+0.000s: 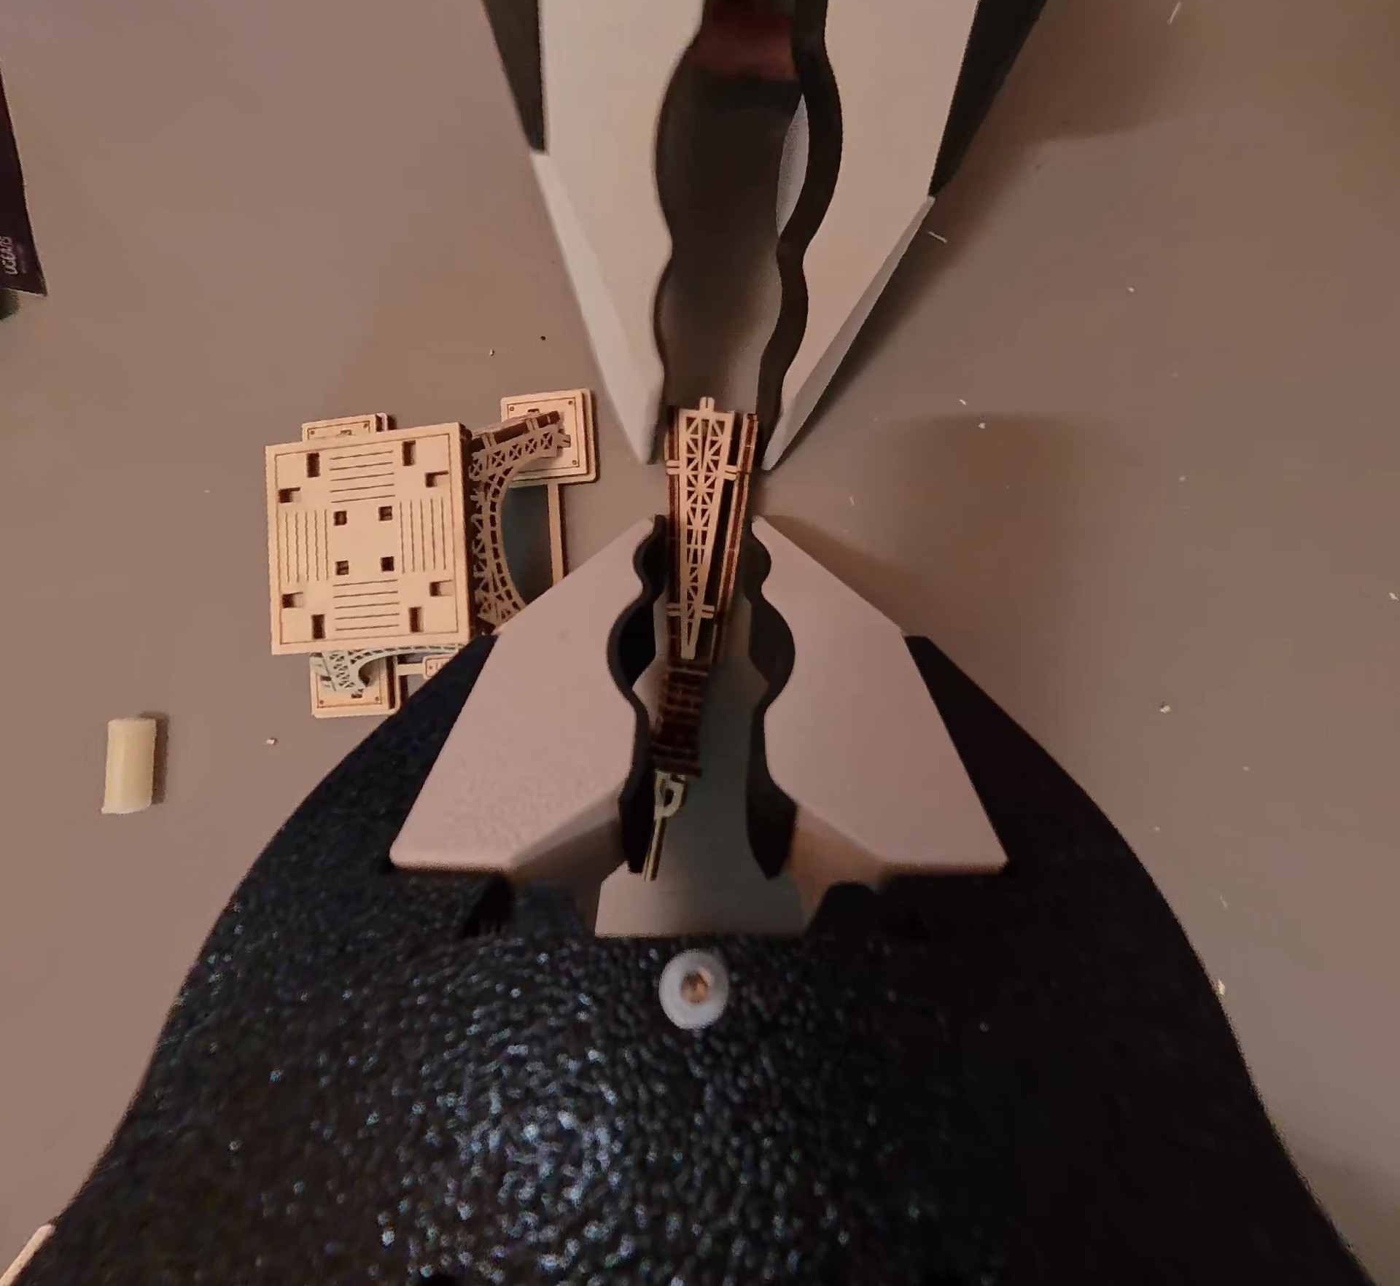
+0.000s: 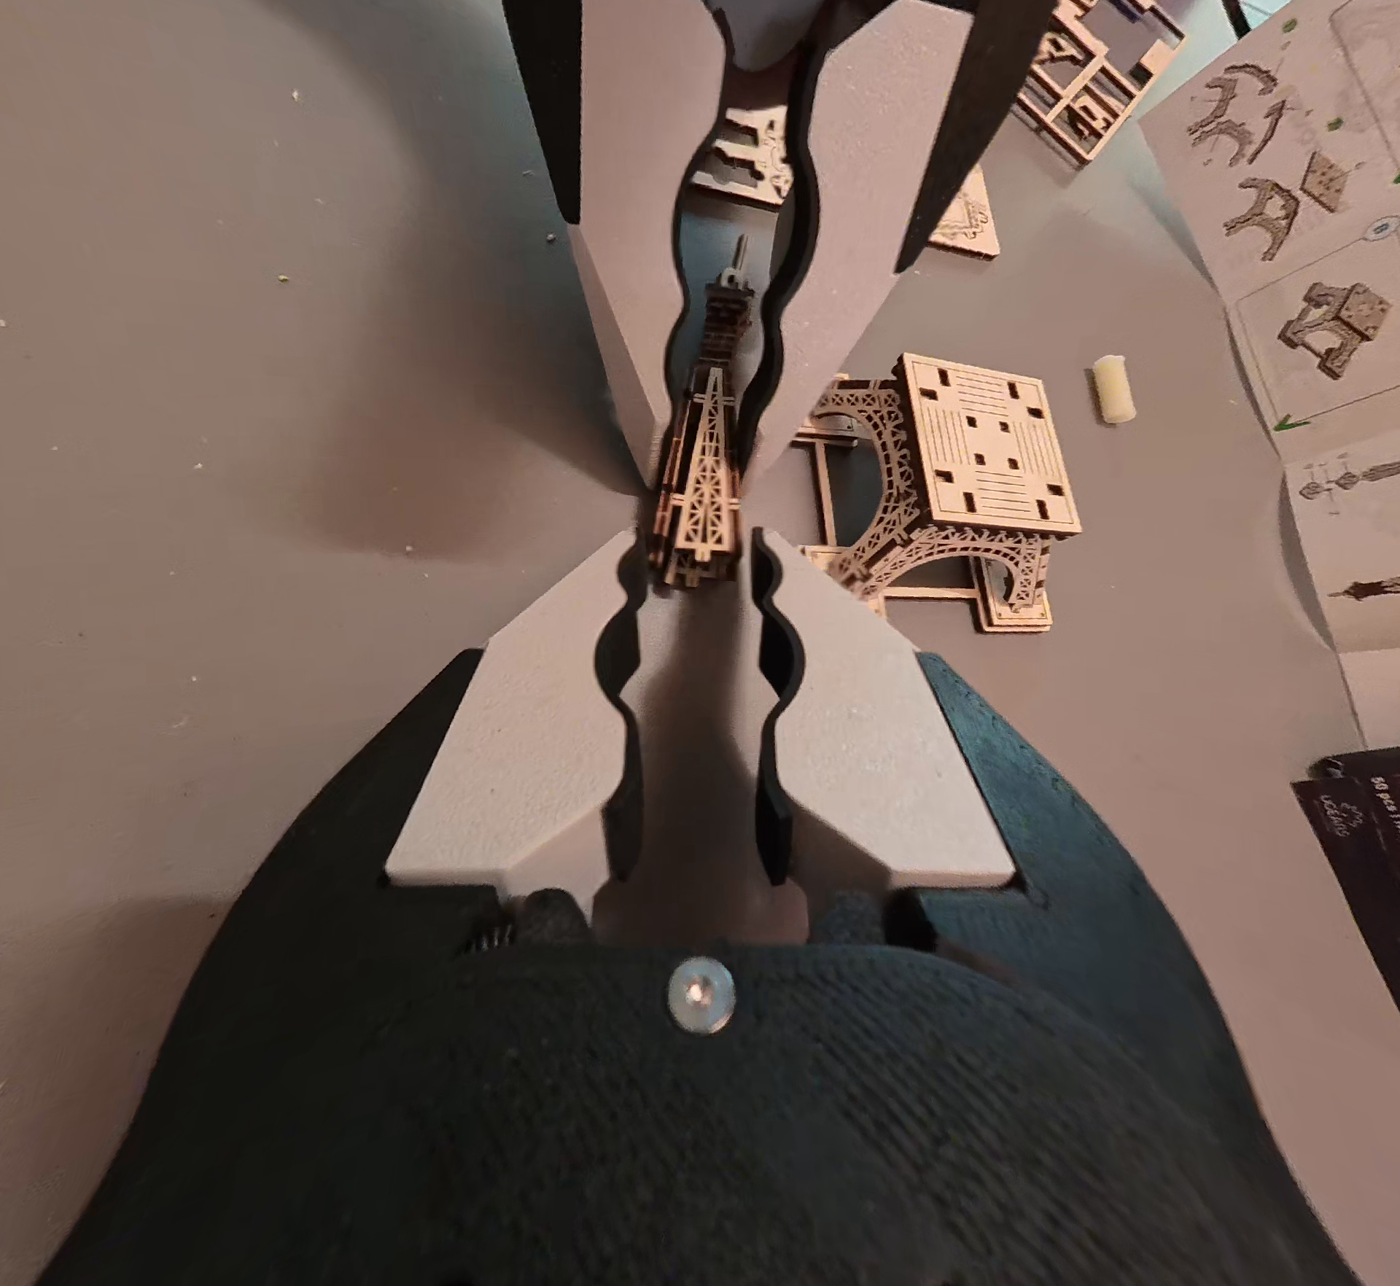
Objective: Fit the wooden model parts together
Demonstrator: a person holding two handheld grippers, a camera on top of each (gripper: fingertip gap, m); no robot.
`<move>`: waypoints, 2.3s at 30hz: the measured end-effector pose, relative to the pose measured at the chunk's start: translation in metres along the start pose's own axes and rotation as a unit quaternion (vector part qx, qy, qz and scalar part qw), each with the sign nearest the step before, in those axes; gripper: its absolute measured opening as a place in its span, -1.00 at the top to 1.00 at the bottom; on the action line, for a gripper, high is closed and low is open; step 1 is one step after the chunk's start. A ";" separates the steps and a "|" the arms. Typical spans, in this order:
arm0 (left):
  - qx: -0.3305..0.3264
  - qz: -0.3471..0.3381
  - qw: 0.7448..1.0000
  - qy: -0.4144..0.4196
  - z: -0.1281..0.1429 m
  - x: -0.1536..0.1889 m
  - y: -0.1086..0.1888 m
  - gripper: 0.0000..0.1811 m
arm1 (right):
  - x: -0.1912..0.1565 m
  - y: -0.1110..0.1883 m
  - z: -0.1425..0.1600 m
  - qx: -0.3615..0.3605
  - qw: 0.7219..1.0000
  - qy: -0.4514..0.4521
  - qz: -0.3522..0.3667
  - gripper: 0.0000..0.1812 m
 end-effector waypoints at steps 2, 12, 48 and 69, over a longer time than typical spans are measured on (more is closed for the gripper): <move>-0.002 -0.002 1.000 -0.001 -0.001 0.000 0.000 0.77 | 0.000 0.000 0.000 -0.002 1.000 -0.003 0.001 0.76; 0.014 -0.043 0.999 0.015 0.013 0.004 0.010 0.64 | 0.002 -0.001 0.001 -0.005 1.000 -0.013 -0.001 0.78; 0.024 -0.088 0.987 0.130 0.047 0.005 0.033 0.72 | 0.010 0.001 0.004 -0.007 0.999 -0.020 0.033 0.63; 0.023 -0.131 0.987 0.087 0.050 0.010 0.035 0.87 | 0.012 -0.005 0.000 -0.008 0.999 -0.020 0.038 0.64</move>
Point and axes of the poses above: each gripper's, where its closed fingertips meet, y back along the fingers, z out of its underside, x = y × z across the jaws, the point moved 6 cm from there along y, back along the fingers, and after that the axes turned 2 degrees about y, right-handed, at the moved point
